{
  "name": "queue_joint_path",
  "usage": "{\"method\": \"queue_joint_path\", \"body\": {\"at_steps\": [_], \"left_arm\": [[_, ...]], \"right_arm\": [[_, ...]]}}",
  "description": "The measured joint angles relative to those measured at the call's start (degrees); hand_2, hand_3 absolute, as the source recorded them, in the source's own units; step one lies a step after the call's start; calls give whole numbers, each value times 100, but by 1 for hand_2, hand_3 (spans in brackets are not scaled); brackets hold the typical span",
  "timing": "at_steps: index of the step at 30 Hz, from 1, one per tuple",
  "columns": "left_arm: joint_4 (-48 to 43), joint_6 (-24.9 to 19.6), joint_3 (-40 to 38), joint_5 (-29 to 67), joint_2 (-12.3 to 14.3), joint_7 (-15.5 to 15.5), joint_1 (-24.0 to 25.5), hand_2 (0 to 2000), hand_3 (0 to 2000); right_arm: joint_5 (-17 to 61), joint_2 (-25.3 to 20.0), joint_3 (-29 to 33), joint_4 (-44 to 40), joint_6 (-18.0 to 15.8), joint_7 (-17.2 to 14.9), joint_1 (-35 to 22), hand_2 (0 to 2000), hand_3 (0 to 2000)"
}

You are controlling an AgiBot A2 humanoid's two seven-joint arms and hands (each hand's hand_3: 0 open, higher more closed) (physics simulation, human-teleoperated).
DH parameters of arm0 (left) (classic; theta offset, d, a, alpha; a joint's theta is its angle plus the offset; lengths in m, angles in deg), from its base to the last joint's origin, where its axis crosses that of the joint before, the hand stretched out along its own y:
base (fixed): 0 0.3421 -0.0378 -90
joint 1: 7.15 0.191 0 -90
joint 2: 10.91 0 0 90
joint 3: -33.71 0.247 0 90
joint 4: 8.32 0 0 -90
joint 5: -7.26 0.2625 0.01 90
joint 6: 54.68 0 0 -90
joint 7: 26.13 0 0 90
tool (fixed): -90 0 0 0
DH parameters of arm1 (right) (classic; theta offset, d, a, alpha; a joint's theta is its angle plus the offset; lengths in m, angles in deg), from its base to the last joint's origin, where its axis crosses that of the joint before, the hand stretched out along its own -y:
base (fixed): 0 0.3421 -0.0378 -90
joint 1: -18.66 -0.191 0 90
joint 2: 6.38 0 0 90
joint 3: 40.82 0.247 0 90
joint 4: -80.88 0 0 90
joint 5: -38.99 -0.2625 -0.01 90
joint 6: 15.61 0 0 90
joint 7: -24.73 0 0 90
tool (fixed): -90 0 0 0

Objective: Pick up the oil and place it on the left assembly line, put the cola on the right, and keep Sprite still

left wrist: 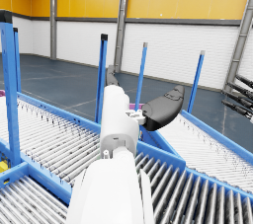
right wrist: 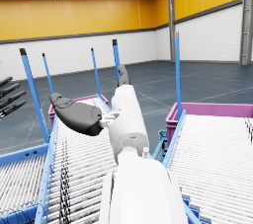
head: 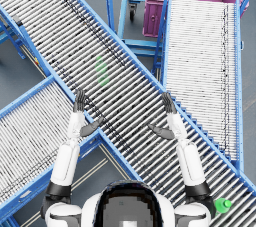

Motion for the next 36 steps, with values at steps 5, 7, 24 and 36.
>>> {"method": "queue_joint_path", "body": {"at_steps": [5,7,24,36], "left_arm": [[0,0,0,0,0,0,0,0,0],[0,0,0,0,0,0,0,0,0],[0,0,0,0,0,0,0,0,0],[0,0,0,0,0,0,0,0,0]], "right_arm": [[0,0,0,0,0,0,0,0,0],[0,0,0,0,0,0,0,0,0],[0,0,0,0,0,0,0,0,0],[0,0,0,0,0,0,0,0,0]]}}
